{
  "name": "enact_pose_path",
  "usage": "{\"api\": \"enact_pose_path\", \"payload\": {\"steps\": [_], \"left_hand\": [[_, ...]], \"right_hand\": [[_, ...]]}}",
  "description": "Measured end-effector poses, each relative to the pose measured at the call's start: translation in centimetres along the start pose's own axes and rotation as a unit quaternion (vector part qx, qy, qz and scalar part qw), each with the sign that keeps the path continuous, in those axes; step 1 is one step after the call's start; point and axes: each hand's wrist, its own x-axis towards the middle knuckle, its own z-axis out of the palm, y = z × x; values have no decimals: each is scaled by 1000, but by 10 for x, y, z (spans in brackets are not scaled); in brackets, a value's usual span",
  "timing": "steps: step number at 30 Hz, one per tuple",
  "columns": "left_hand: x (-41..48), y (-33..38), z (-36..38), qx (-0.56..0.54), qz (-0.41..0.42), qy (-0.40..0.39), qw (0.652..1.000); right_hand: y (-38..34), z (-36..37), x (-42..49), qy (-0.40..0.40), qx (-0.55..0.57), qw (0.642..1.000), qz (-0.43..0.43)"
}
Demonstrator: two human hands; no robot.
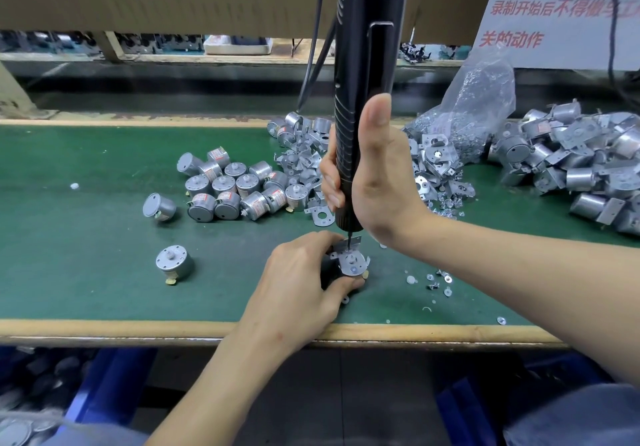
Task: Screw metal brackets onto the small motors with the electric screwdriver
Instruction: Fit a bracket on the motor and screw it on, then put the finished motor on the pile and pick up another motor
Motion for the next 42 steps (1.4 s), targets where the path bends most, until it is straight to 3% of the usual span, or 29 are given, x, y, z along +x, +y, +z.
{"api": "enact_pose_path", "payload": {"steps": [6, 10, 14, 16, 19, 22, 25, 28, 30, 34, 37, 42], "left_hand": [[0, -1, -1, 16, 8, 7, 1000], [1, -2, -1, 17, 17, 7, 1000], [1, 1, -4, 15, 27, 45, 999], [2, 4, -5, 5, 37, 89, 995], [3, 12, -5, 1, 72, 131, 989], [6, 18, -1, 12, 108, 143, 984], [10, 27, 1, -1, 104, 133, 986], [10, 32, 1, -18, 97, 136, 986], [8, 34, 2, -25, 91, 134, 987], [1, 34, 6, -24, 87, 115, 989], [-3, 35, 9, -23, 89, 98, 991], [-2, 39, 8, -22, 84, 85, 993]], "right_hand": [[6, -10, 1, 24, -19, 999, -8], [16, -36, -15, 26, -121, 992, 17], [18, -64, -40, 5, -345, 934, 96], [14, -68, -51, -13, -379, 913, 150], [2, -72, -57, -64, -332, 913, 229], [-9, -76, -60, -96, -178, 932, 302], [-16, -90, -54, -14, -107, 956, 271], [-31, -131, -34, 167, -63, 959, 219], [-46, -168, -23, 309, -28, 934, 174], [-74, -239, -20, 526, 99, 841, 75], [-87, -275, -27, 578, 185, 793, 45], [-90, -297, -27, 600, 210, 769, 71]]}}
